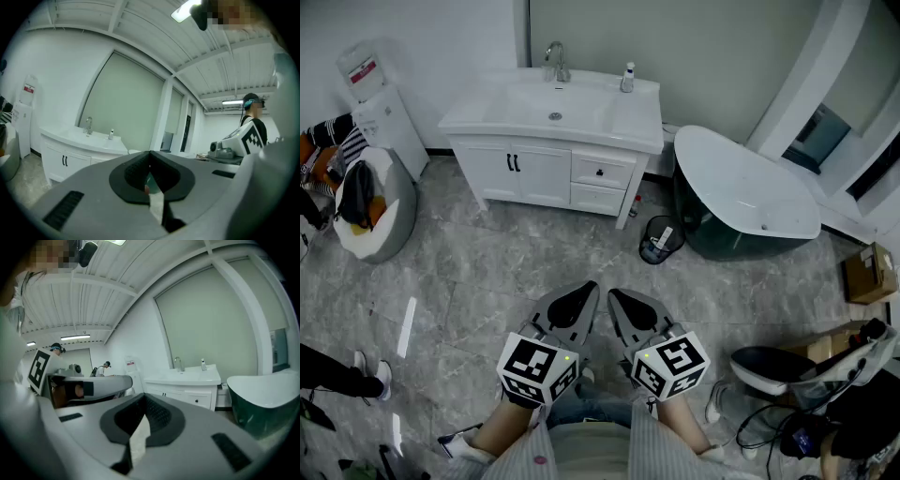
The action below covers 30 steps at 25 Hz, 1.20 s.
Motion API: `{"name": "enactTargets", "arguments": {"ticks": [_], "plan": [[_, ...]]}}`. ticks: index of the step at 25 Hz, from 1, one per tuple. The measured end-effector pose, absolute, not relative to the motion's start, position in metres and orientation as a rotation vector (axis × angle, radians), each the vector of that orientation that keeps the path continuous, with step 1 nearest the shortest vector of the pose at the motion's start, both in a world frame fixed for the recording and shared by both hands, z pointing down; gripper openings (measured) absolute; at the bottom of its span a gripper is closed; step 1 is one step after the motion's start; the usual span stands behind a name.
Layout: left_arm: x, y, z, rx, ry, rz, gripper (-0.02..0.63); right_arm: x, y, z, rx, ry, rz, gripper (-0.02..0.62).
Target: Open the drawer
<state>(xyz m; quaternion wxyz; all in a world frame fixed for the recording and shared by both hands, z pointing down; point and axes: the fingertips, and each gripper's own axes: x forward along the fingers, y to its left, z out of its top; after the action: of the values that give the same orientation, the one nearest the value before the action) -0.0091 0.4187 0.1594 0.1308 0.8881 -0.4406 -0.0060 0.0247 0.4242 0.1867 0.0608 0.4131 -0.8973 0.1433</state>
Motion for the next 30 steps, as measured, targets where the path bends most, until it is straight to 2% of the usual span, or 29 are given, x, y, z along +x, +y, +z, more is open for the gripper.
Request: {"name": "enactTargets", "arguments": {"ticks": [18, 30], "plan": [[-0.023, 0.437, 0.171, 2.526, -1.35, -0.031, 0.017, 0.037, 0.436, 0.207, 1.294, -2.7, 0.554, 0.006], [-0.042, 0.366, 0.177, 2.542, -1.328, -0.01, 0.017, 0.022, 0.367, 0.221, 1.331, -2.666, 0.641, 0.006]]}}
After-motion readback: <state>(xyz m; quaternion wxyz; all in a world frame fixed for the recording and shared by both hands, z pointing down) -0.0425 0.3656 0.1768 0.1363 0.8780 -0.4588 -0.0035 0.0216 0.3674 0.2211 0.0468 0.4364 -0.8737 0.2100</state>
